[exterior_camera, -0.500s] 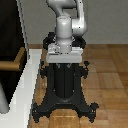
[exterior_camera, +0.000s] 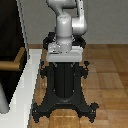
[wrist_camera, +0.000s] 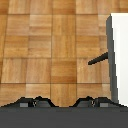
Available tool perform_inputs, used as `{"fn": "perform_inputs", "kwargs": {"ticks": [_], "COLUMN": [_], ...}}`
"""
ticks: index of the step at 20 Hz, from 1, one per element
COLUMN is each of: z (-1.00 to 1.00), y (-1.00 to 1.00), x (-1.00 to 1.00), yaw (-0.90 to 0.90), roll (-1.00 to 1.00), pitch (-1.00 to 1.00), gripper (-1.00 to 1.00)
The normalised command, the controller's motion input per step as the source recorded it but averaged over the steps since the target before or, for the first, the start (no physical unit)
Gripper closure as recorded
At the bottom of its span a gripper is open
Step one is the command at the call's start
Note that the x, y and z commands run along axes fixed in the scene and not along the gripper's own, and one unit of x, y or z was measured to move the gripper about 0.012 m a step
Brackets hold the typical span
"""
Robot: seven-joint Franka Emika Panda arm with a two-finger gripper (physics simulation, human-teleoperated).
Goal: Open the door by pressing down and pulling on the handle.
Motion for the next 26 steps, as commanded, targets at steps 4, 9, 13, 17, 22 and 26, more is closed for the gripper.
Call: {"fn": "perform_inputs", "kwargs": {"ticks": [4,9,13,17,22,26], "z": [0.75,0.80,0.75,0.75,0.60,0.00], "y": [0.00,0.00,0.00,0.00,-0.20,-0.50], "x": [0.00,0.00,0.00,0.00,0.00,0.00], "yaw": [0.00,0.00,0.00,0.00,0.00,0.00], "roll": [0.00,0.00,0.00,0.00,0.00,0.00], "pitch": [0.00,0.00,0.00,0.00,0.00,0.00], "gripper": [-1.00,-1.00,-1.00,-1.00,-1.00,-1.00]}}
